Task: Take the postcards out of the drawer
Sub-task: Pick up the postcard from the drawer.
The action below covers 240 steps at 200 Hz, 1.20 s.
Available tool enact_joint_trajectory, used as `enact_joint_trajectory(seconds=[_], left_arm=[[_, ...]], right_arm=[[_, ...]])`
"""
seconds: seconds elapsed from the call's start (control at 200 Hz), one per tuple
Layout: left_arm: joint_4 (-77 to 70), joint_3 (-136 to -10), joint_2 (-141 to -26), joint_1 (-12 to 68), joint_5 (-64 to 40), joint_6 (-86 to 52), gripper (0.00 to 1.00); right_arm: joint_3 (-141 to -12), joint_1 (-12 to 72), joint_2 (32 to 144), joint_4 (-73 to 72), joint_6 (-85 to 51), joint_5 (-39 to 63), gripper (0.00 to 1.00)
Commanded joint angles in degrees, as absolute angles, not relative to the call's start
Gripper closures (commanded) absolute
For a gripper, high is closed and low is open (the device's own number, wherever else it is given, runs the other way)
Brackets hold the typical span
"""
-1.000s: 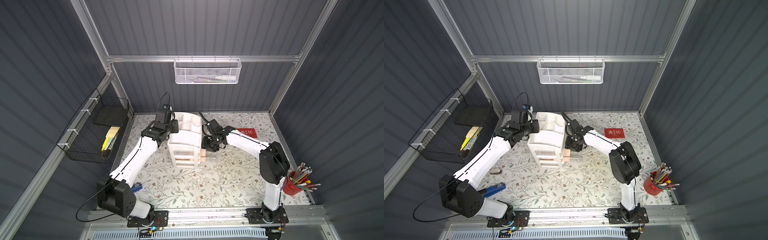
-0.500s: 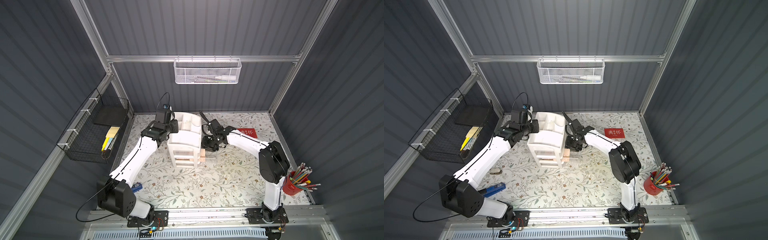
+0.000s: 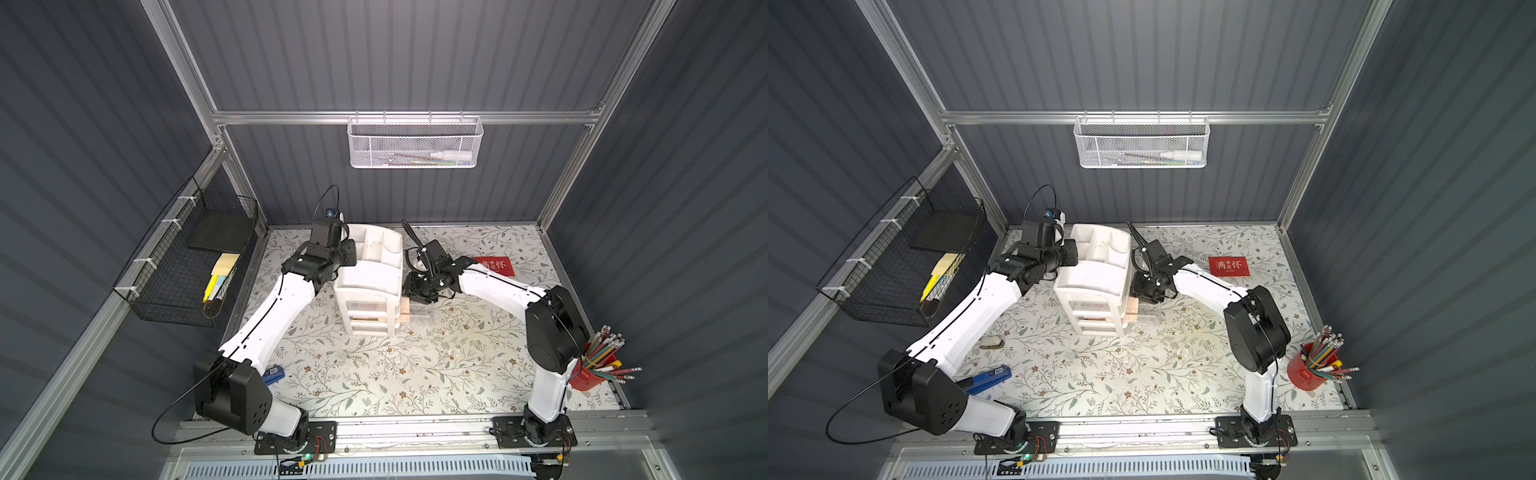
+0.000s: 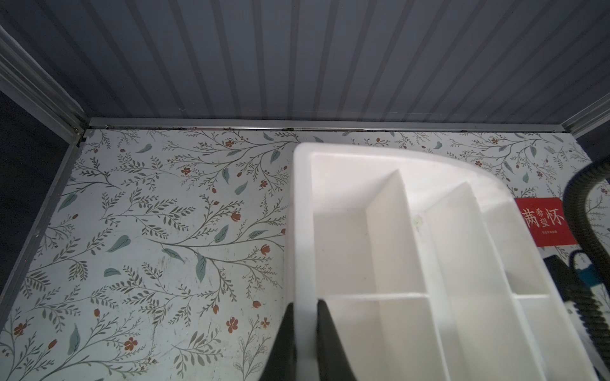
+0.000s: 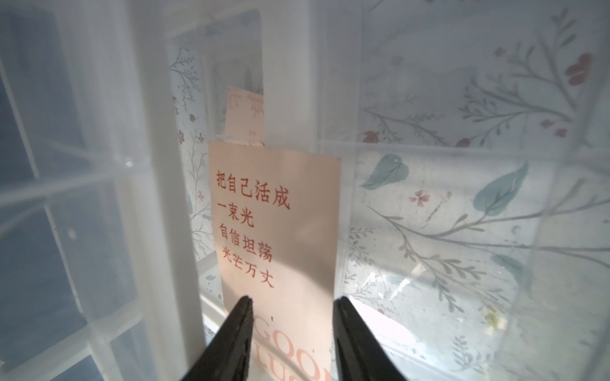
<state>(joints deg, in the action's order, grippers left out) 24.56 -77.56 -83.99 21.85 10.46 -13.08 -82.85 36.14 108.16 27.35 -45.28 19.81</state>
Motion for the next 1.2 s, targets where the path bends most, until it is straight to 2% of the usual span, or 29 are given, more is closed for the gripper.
enact_joint_trajectory(seconds=[0.0,0.445,0.76,1.196], left_arm=[[30.45,-73.65,-87.35,22.15,10.44,-8.93,1.00],[30.49,-73.65,-87.45,22.15,10.54,-8.88,1.00],[30.58,-73.65,-87.36,22.10,10.60,-8.88,1.00],[30.54,-73.74,-87.80,22.15,10.99,-8.88,1.00]], right_arm=[[-82.83,37.44,105.34,20.70,-45.96,25.48,0.57],[-82.27,37.33,105.39,19.53,-46.32,26.63,0.72],[-81.78,37.17,105.30,19.24,-46.38,26.98,0.92],[-80.86,34.77,101.76,20.30,-45.48,26.20,0.97]])
